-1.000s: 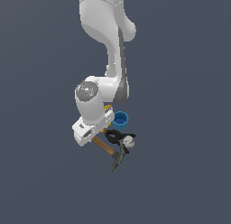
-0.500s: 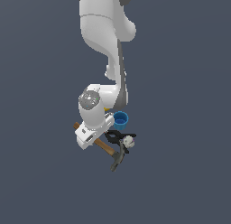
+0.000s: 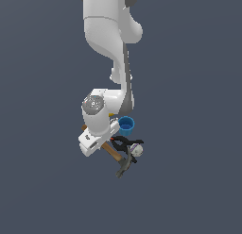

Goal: Pick up a designated object from a clutter of objects.

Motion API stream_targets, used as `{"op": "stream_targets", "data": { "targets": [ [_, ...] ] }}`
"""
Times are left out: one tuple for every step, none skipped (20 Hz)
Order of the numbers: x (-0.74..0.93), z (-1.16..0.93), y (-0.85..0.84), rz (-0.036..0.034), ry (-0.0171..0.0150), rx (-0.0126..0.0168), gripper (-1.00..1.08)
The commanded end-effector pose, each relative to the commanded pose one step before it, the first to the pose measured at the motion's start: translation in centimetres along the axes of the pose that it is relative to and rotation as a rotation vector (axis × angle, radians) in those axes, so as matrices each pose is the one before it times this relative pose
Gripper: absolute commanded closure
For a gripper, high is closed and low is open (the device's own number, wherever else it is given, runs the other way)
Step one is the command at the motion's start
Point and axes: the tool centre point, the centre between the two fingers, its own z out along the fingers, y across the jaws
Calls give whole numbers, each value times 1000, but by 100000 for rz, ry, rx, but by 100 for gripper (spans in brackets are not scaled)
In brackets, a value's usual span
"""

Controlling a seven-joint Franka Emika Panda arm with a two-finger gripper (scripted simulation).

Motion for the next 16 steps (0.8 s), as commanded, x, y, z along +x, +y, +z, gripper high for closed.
{"op": "stream_targets", "data": {
  "targets": [
    [-18,222,-219,-126,-237,458,108],
    [0,0,0,0,0,0,108],
    [40,-225,203,94,258,-446,108],
    [-12,-23,1,0,0,0,108],
    [-37,-68,3,0,0,0,108],
    [-61,-114,6,0,0,0,108],
    [-86,-159,8,0,0,0,108],
    [-110,-205,10,0,0,0,108],
    [-135,-251,12,0,0,0,108],
    [-160,-298,15,0,0,0,108],
    [-185,-345,17,0,0,0,108],
    [-210,-392,19,0,0,0,108],
    [-235,-440,22,0,0,0,108],
    [-261,-488,24,0,0,0,108],
    [-287,-538,27,0,0,0,108],
    [-313,-588,29,0,0,0,108]
  ]
}}
